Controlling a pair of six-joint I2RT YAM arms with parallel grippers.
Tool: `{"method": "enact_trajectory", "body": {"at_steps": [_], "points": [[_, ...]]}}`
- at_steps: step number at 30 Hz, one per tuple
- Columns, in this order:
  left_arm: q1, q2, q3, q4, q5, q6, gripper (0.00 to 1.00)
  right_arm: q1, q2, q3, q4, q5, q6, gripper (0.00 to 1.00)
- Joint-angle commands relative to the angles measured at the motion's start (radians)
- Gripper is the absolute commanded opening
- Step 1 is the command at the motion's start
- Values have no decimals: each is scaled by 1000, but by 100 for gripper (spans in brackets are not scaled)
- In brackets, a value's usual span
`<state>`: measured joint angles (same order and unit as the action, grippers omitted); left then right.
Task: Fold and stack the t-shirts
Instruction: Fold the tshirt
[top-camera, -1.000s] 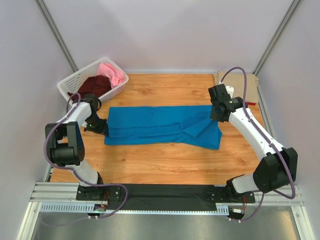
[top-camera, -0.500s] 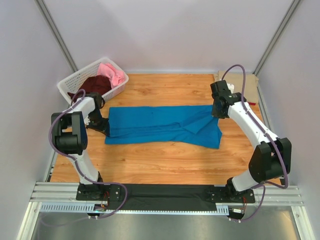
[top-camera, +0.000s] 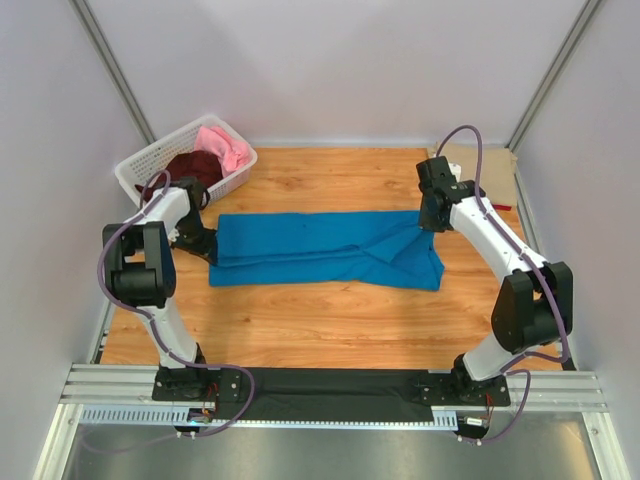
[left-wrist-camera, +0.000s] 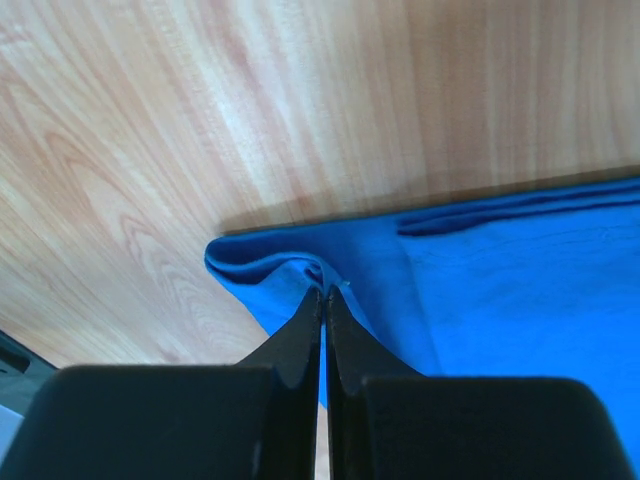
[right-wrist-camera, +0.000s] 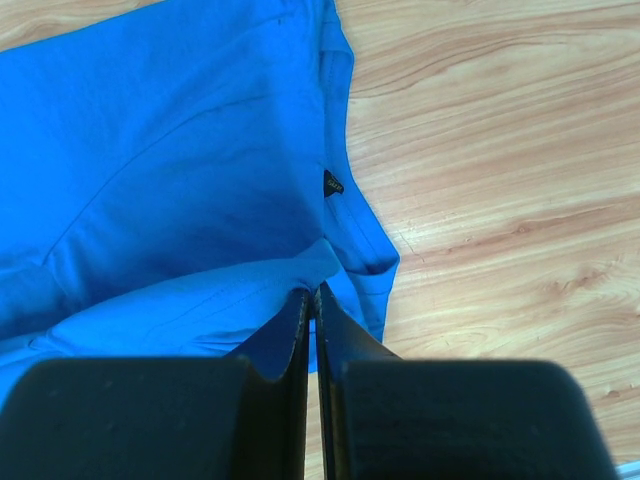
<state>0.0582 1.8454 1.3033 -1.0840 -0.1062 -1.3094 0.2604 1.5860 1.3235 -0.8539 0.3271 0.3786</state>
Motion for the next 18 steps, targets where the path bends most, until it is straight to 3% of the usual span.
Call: {"method": "enact_trajectory", "body": {"at_steps": [1, 9, 10, 13, 15, 16, 18], "points": [[-11, 31, 57, -5, 0, 53, 1, -3, -3, 42, 30, 0, -20, 0], [-29, 29, 177, -70, -47, 154, 16, -1, -9, 31, 33, -45, -17, 1], [-32, 23, 183, -74, -61, 170, 25, -3, -9, 31, 33, -48, -17, 1], [-32, -3, 182, -85, -75, 196, 39, -1, -3, 28, 33, -51, -15, 1], [-32, -18, 172, -88, -87, 196, 42, -3, 2, 29, 32, -57, -14, 1], [-32, -23, 166, -93, -99, 194, 73, -1, 3, 32, 27, -59, -12, 1], [-32, -29, 160, -88, -110, 214, 77, -3, 2, 31, 26, -62, -6, 1]]}}
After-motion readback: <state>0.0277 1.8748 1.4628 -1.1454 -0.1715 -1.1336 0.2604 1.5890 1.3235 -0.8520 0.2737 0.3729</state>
